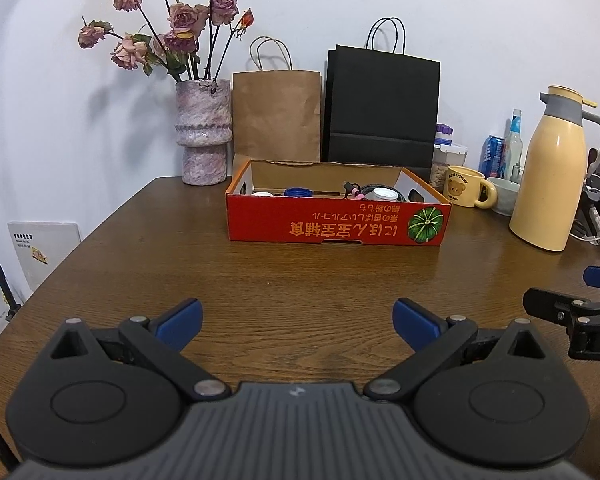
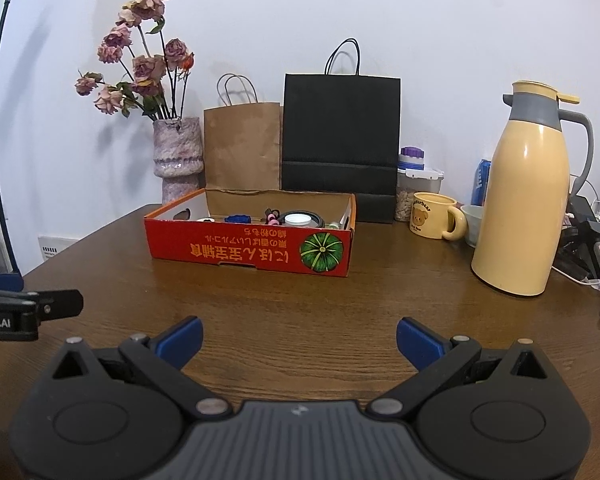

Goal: Organize rigid objects

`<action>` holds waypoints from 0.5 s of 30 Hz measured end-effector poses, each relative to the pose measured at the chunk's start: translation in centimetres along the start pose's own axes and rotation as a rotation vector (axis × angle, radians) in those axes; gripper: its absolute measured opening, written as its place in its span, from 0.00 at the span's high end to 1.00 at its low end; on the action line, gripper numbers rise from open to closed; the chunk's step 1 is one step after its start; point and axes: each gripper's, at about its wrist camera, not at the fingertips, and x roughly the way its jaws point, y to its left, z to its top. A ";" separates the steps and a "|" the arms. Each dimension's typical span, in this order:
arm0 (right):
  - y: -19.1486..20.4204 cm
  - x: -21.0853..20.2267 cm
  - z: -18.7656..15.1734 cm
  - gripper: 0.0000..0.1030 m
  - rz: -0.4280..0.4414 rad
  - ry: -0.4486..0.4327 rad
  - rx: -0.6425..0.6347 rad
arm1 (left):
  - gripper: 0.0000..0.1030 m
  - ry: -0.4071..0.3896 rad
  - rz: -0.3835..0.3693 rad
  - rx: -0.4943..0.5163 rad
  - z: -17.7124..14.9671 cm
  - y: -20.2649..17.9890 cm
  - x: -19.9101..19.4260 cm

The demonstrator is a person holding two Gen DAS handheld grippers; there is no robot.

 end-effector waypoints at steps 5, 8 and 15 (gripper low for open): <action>0.0 0.1 0.1 0.00 -0.002 0.000 0.000 | 0.00 0.000 -0.003 -0.002 0.0 0.0 0.0; 0.0 0.0 0.1 0.00 0.000 -0.003 -0.003 | 0.00 0.000 -0.003 -0.002 -0.1 0.0 0.0; 0.0 -0.1 0.3 0.00 0.001 -0.008 -0.006 | 0.00 -0.001 0.002 -0.003 0.0 0.0 0.1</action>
